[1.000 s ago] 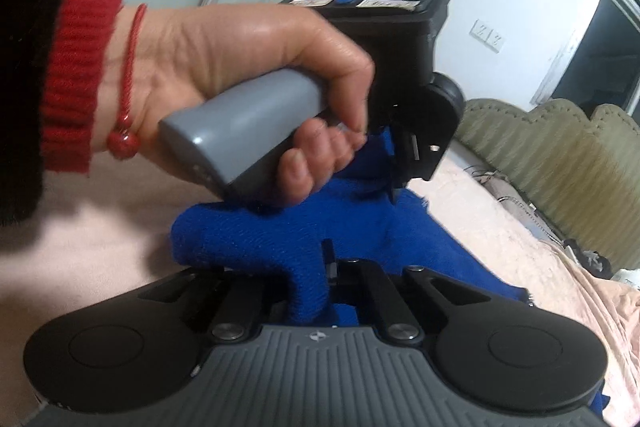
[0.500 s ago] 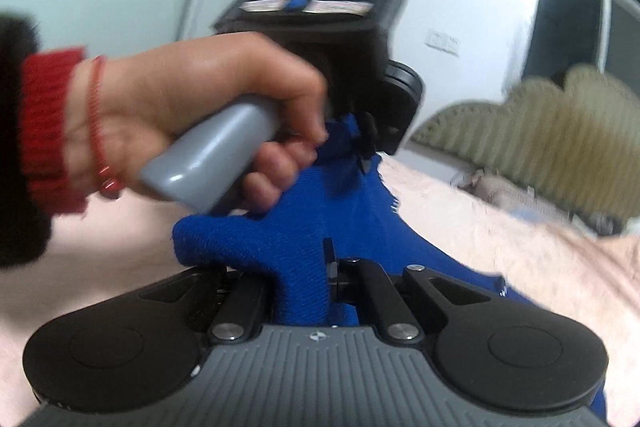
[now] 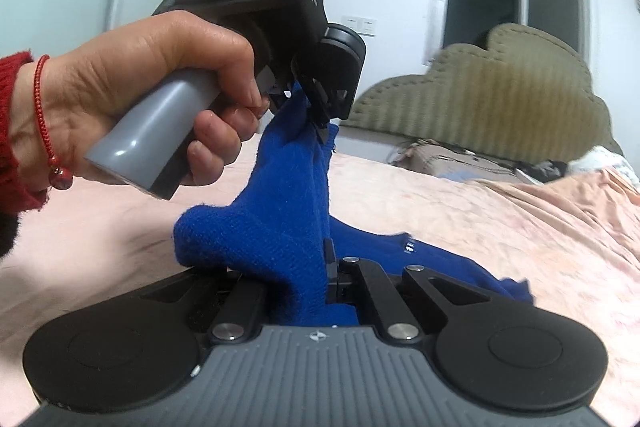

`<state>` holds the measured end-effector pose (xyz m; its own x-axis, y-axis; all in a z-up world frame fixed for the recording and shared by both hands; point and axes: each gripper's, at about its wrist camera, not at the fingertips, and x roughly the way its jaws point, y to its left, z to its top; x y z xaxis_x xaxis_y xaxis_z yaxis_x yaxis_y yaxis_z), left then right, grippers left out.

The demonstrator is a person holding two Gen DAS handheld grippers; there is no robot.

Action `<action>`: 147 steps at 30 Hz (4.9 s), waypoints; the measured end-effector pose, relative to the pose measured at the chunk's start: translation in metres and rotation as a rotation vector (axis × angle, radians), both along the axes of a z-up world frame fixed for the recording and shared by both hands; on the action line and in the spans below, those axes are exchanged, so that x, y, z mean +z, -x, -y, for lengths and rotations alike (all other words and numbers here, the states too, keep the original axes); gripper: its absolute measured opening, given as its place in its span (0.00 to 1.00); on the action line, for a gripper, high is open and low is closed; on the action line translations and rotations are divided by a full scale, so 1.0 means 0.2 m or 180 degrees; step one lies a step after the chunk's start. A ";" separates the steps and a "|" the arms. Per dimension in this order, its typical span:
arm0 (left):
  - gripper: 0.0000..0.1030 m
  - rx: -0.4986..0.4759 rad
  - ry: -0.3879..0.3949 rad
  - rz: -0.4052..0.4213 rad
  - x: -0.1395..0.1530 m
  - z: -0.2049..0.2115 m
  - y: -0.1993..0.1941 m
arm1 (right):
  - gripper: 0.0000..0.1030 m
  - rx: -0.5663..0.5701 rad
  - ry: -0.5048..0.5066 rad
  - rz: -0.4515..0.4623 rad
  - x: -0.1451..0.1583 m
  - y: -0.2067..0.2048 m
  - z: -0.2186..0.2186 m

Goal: Fold small clothes

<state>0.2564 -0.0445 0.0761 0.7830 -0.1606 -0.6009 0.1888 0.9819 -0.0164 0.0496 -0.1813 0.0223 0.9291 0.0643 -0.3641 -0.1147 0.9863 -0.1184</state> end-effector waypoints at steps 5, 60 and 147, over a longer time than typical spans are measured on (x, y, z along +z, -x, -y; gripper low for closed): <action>0.09 -0.0137 -0.0097 0.0001 -0.02 0.17 0.01 | 0.06 -0.0143 -0.0068 -0.0021 -0.03 0.08 0.09; 0.12 -0.0643 -0.0526 -0.0474 -0.42 1.01 -0.06 | 0.12 -0.0852 -0.1398 -0.0674 -0.33 0.01 0.81; 0.81 -0.0716 0.0244 -0.0584 -0.42 0.00 0.49 | 0.75 -0.1002 -0.1901 -0.0749 -0.31 -0.03 1.18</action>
